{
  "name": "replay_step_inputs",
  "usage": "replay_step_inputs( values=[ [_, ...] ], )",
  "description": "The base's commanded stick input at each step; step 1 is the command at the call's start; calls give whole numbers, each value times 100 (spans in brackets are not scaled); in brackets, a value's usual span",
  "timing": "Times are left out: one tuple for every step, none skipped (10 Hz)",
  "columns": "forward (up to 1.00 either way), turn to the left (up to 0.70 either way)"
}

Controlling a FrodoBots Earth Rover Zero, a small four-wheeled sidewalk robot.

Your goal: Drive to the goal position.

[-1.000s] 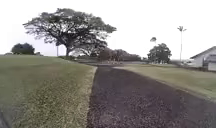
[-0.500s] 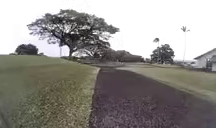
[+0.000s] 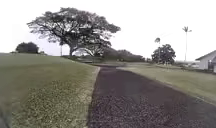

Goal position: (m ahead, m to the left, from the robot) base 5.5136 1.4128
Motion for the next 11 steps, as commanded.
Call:
replay_step_inputs(
  values=[
    [100, 0],
    [100, 0],
    [100, -1],
    [100, -4],
    [100, -29],
    [100, -34],
    [100, -21],
    [100, 0],
    [100, 0],
    [100, -16],
    [100, -30]
  ],
)
